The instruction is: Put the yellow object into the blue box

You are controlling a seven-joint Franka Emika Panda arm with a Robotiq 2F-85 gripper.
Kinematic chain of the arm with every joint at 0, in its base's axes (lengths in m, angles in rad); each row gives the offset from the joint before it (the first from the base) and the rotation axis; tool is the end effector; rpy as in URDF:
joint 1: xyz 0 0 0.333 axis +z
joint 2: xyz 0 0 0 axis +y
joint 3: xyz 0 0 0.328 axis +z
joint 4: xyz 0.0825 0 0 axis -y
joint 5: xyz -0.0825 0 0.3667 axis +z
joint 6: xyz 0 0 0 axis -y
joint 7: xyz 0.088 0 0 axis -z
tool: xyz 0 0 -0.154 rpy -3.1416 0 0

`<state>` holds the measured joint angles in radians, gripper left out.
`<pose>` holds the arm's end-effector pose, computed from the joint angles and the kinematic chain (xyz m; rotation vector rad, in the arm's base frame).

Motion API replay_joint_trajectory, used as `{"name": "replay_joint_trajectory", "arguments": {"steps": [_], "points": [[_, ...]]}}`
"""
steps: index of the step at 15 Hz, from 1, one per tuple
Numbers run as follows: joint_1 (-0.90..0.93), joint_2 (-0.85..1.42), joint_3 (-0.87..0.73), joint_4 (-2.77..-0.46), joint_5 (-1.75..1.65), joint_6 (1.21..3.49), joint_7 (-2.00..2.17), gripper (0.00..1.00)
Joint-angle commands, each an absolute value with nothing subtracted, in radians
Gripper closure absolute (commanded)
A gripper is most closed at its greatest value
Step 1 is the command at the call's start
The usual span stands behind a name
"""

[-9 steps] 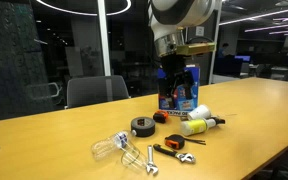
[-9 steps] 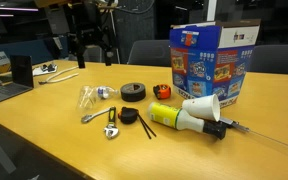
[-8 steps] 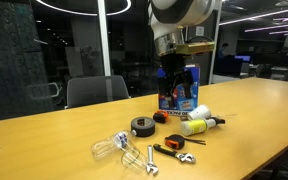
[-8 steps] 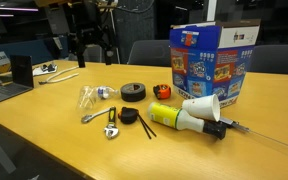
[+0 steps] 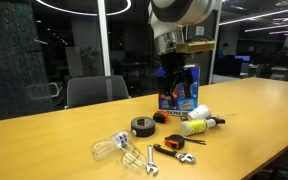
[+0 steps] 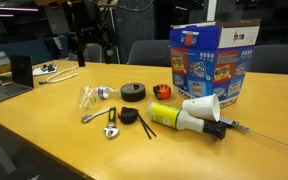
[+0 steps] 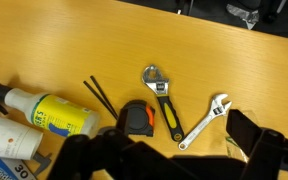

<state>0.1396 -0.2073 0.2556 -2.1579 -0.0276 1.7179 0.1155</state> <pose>0.4019 0.1670 0.4387 2.9607 0.4105 -0.3188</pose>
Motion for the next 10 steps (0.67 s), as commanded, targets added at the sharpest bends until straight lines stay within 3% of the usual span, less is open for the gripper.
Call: {"name": "replay_joint_trajectory", "arguments": {"steps": [1,10], "points": [[0.157,-0.206,0.24,-2.156,-0.031,1.716,0.119,0.0],[0.136,-0.223,0.209,-2.169,-0.04,1.765,0.148,0.0]]}}
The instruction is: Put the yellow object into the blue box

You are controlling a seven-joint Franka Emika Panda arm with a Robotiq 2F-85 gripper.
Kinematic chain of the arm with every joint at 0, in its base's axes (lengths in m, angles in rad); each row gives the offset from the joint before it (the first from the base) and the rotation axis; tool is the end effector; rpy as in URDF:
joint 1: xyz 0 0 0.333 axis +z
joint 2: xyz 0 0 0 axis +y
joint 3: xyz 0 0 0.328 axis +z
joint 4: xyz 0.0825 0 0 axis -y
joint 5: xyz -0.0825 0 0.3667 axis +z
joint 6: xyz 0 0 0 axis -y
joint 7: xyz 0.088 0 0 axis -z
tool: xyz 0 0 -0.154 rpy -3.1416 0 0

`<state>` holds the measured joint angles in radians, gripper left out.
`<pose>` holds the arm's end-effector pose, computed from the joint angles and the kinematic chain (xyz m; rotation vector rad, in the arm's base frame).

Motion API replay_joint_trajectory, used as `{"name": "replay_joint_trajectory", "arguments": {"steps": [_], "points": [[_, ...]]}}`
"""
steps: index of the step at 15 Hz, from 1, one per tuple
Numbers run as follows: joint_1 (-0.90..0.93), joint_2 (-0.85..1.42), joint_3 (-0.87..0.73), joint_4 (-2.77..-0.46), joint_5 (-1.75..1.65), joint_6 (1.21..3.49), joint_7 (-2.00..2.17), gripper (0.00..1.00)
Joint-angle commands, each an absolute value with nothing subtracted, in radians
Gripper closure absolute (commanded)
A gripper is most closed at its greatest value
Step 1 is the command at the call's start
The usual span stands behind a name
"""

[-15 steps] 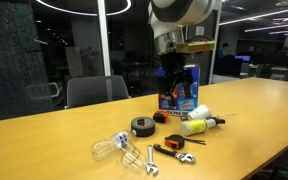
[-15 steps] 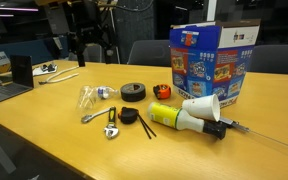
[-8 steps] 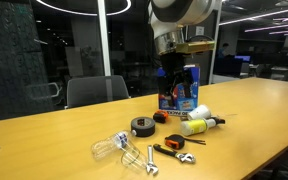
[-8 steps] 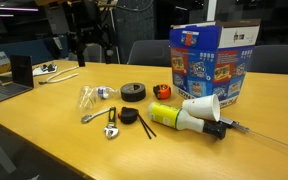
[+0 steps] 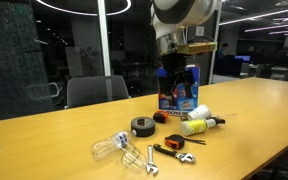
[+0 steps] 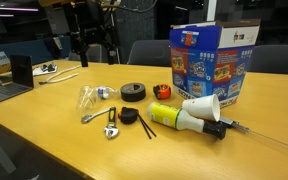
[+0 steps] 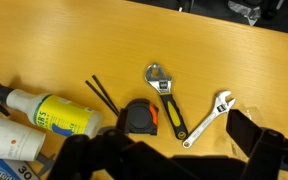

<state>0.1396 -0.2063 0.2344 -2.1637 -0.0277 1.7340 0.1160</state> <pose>0.4068 0.1586 0.4371 2.9747 0.3819 -0.3082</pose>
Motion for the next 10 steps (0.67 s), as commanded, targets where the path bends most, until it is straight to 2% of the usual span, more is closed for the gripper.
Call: {"name": "replay_joint_trajectory", "arguments": {"steps": [1,10], "points": [[0.126,-0.223,0.198,-2.173,-0.045,1.776,0.168,0.0],[0.023,-0.114,0.12,-2.172,-0.127,1.763,0.531,0.0]]}}
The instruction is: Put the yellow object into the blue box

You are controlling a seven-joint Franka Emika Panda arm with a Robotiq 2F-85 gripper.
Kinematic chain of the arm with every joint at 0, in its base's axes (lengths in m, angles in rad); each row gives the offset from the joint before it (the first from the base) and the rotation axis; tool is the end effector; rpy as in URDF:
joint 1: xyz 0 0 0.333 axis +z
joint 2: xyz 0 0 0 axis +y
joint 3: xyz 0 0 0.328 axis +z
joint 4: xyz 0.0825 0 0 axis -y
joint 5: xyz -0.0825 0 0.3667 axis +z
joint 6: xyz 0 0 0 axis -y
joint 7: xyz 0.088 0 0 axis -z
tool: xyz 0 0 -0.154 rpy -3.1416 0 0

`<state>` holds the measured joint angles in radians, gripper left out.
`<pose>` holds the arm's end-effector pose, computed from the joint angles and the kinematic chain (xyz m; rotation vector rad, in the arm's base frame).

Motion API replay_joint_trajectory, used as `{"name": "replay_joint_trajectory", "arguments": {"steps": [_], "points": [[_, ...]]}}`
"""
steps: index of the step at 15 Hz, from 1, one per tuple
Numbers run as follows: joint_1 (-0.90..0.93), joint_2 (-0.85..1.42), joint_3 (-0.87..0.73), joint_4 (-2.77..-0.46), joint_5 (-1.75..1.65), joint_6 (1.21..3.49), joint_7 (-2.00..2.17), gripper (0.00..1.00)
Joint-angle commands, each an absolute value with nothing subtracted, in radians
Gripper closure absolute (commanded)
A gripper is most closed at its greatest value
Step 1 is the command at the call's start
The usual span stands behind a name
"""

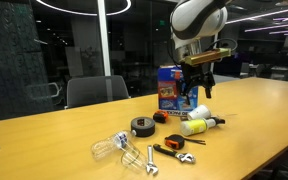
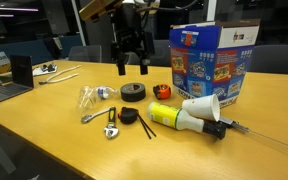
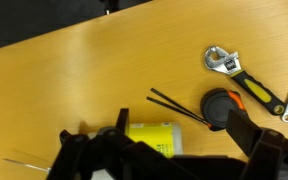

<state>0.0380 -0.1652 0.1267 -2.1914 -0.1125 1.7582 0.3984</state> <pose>0.4340 0.0577 0.4116 2.9112 -0.2954 -0.3294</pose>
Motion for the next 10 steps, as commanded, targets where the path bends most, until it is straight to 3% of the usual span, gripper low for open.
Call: {"name": "replay_joint_trajectory", "arguments": {"steps": [1,10], "points": [[0.02,-0.091,0.116,-2.165,-0.119,1.765,0.579,0.0],[0.018,0.08,0.052,-2.125,-0.086,1.79,1.009,0.0]]}}
